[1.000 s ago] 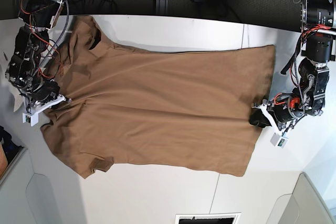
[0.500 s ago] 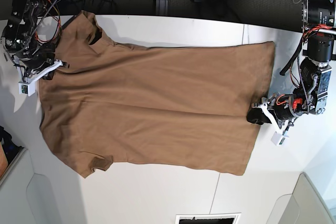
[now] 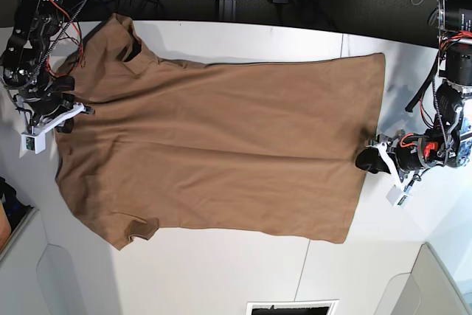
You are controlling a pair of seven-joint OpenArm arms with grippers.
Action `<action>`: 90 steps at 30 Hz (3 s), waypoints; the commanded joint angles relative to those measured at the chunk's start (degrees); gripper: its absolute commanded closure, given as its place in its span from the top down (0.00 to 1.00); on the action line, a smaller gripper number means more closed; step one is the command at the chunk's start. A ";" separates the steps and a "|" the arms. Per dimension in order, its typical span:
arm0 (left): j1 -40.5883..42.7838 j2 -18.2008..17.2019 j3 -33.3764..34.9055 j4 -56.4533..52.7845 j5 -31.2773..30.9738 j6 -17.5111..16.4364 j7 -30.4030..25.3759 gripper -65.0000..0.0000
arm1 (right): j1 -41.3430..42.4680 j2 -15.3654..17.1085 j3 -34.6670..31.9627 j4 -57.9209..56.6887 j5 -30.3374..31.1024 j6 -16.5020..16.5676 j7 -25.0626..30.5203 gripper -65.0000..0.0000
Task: Layout the t-shirt on the table in an organized manner, then fold the t-shirt properly
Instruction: 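Release the shirt and move both grippers to the collar-side corners, then grasp the collar-side corners of the tan shirt with both grippers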
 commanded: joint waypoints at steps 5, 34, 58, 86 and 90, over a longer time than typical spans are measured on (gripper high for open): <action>2.14 -5.88 -0.39 8.20 -5.79 -0.56 0.94 0.27 | 0.17 1.70 0.31 1.07 2.69 0.20 0.22 0.00; 34.16 -7.69 -21.31 25.99 -14.45 -0.56 4.04 0.51 | -29.64 2.47 17.68 17.64 29.42 13.31 -6.47 0.51; 37.00 -3.19 -25.14 17.44 -10.25 -0.56 -0.22 0.51 | -22.62 1.25 10.45 7.72 26.97 13.07 -1.97 0.51; 45.40 -0.31 -25.16 23.06 -8.37 -0.56 3.19 0.00 | -21.07 1.42 10.25 3.91 29.07 14.05 -4.22 0.00; 45.42 -0.31 -26.86 23.80 -8.46 -0.56 3.65 0.00 | -21.07 1.44 11.89 5.73 29.11 14.40 -4.35 0.00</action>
